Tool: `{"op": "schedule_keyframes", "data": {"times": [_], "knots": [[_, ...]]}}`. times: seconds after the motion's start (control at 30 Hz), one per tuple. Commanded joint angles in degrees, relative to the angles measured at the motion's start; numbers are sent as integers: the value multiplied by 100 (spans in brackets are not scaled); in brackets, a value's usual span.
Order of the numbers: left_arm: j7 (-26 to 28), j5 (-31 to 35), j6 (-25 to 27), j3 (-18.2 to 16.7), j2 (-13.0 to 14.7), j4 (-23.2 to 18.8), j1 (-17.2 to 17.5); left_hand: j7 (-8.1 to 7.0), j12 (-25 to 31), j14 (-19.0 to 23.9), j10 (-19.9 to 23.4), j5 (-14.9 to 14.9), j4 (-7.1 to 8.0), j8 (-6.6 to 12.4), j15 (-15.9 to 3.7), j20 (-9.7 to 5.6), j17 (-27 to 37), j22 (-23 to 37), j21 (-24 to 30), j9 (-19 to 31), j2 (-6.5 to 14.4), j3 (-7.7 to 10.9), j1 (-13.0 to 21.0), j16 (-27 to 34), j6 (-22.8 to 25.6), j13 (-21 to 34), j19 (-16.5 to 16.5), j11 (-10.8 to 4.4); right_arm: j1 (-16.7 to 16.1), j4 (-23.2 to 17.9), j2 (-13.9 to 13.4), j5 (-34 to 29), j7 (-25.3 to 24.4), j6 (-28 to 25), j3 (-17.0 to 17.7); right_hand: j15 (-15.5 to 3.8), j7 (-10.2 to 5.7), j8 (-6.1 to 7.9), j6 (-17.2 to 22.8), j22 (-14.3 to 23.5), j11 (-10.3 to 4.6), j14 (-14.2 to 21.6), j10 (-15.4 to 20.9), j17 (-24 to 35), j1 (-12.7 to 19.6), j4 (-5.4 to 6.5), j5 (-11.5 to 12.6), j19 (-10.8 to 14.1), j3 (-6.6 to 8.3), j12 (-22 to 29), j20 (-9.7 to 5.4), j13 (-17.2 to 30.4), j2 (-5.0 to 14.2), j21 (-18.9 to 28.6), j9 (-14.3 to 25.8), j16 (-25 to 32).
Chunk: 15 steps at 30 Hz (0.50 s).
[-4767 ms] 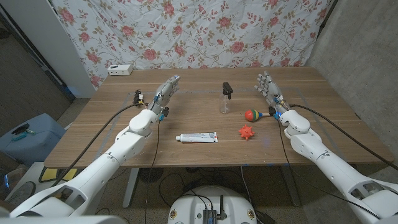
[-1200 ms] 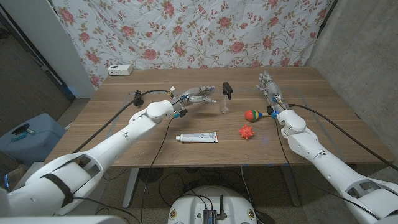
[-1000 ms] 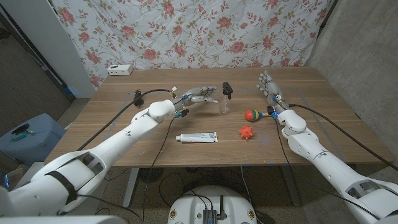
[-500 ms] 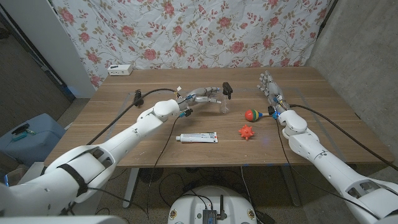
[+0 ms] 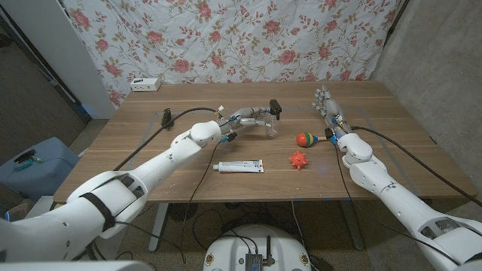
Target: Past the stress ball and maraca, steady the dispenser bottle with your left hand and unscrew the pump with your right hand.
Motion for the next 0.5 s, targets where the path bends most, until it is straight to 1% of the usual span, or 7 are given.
{"op": "schedule_keyframes", "data": {"times": [0.03,0.07,0.27,0.33,0.4,0.47,0.5], "knots": [[-2,86,-368,84,-273,536,-180,-32,45,118,126,25,22,36,-559,-67,7,0,46,18,11,-68,81,19,131,19,24,-37,-29,55,12,23,9,51,32,-115,-17,26,37,31,9,4,28,1,-35,-21,43,-32,-17,1,-355,12,16,35,25,1],[-6,96,-387,95,-292,576,-200,-35,53,120,157,25,26,34,-557,-77,7,0,47,19,16,-81,85,15,140,20,33,-25,-32,57,12,26,9,56,36,-117,-17,26,38,31,11,6,27,1,-36,-21,43,-32,-17,1,-357,12,17,36,25,2],[-48,96,-481,132,-426,853,-309,-138,76,246,306,4,39,51,-633,-201,10,-1,47,28,70,-138,159,29,295,28,80,-103,-26,119,36,41,21,112,49,-120,-20,26,41,31,12,4,31,1,-42,-20,46,-31,-18,1,-358,12,18,37,26,2],[-56,94,-516,142,-468,939,-338,-126,80,277,341,-4,41,47,-611,-197,11,-1,44,30,83,-153,181,30,312,30,86,-78,-16,146,44,42,27,126,49,-119,-17,26,40,31,13,5,30,1,-43,-20,46,-30,-19,1,-356,12,18,37,26,2],[-72,100,-544,158,-507,1025,-375,-125,74,288,348,-11,44,41,-602,-199,11,-1,44,32,92,-165,198,26,321,33,95,-95,-7,171,53,49,40,141,51,-120,-20,26,42,31,15,4,30,1,-44,-19,47,-30,-19,1,-355,12,18,38,26,2],[-114,85,-597,169,-567,1162,-424,-133,78,313,382,-19,45,41,-616,-219,12,-1,43,35,102,-178,220,27,347,36,105,-84,-2,183,56,49,40,143,50,-121,-23,26,42,31,16,1,32,1,-45,-19,47,-28,-20,1,-357,12,18,39,26,1],[-129,87,-626,179,-597,1231,-449,-157,86,336,414,-24,46,44,-642,-241,13,-1,42,36,108,-185,233,30,370,37,111,-110,-2,188,58,51,41,144,51,-121,-19,25,41,31,16,2,31,1,-46,-19,48,-28,-20,1,-357,12,18,39,26,2]]}}
